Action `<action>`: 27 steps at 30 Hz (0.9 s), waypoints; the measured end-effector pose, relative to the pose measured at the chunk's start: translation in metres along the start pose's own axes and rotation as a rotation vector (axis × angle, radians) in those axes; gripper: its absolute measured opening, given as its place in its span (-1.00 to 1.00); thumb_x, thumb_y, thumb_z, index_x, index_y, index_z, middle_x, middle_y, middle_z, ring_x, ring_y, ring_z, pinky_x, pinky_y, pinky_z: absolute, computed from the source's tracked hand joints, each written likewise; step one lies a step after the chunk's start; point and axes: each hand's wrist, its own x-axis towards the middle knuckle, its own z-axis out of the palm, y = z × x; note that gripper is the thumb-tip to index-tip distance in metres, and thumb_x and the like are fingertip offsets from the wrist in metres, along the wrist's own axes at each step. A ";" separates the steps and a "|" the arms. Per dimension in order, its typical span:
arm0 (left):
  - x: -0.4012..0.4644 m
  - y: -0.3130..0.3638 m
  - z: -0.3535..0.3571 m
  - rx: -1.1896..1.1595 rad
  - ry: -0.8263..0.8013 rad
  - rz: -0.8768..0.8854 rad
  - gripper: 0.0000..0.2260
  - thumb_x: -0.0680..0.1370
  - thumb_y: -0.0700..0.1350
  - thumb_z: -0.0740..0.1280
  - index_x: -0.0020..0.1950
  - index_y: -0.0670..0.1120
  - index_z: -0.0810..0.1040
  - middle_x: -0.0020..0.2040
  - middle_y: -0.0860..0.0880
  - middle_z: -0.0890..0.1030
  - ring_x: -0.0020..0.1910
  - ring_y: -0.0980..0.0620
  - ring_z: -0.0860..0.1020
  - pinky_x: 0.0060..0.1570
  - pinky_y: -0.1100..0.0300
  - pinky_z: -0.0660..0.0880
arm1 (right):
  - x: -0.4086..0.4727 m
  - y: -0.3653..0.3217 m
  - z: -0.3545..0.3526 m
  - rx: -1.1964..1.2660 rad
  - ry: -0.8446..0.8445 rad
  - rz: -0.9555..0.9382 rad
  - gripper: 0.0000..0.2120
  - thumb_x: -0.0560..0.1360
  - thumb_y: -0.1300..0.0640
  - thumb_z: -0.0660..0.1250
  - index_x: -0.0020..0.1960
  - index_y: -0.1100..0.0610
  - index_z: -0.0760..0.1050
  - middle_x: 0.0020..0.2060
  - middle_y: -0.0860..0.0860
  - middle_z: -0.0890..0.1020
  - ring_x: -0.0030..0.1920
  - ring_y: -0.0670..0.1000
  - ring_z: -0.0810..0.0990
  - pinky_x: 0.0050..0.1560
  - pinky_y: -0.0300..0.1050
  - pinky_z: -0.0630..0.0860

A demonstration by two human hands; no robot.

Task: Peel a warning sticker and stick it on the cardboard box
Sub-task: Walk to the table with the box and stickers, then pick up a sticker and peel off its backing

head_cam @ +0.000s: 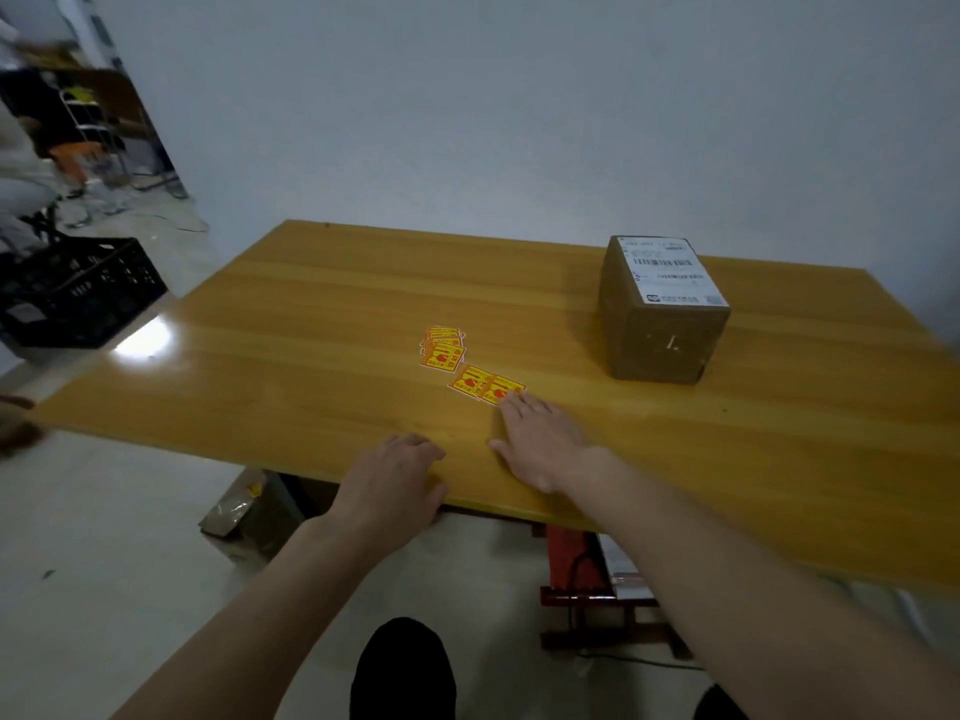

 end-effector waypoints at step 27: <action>-0.008 0.071 0.041 -0.046 -0.001 0.073 -0.43 0.41 -0.07 0.44 0.38 0.01 0.33 0.14 -0.06 0.50 0.17 -0.06 0.41 0.13 0.11 0.39 | -0.120 0.024 0.046 0.135 0.525 -0.077 -0.64 0.10 0.36 0.57 -0.17 0.14 0.56 -0.32 0.01 0.62 -0.32 0.02 0.59 -0.38 -0.22 0.43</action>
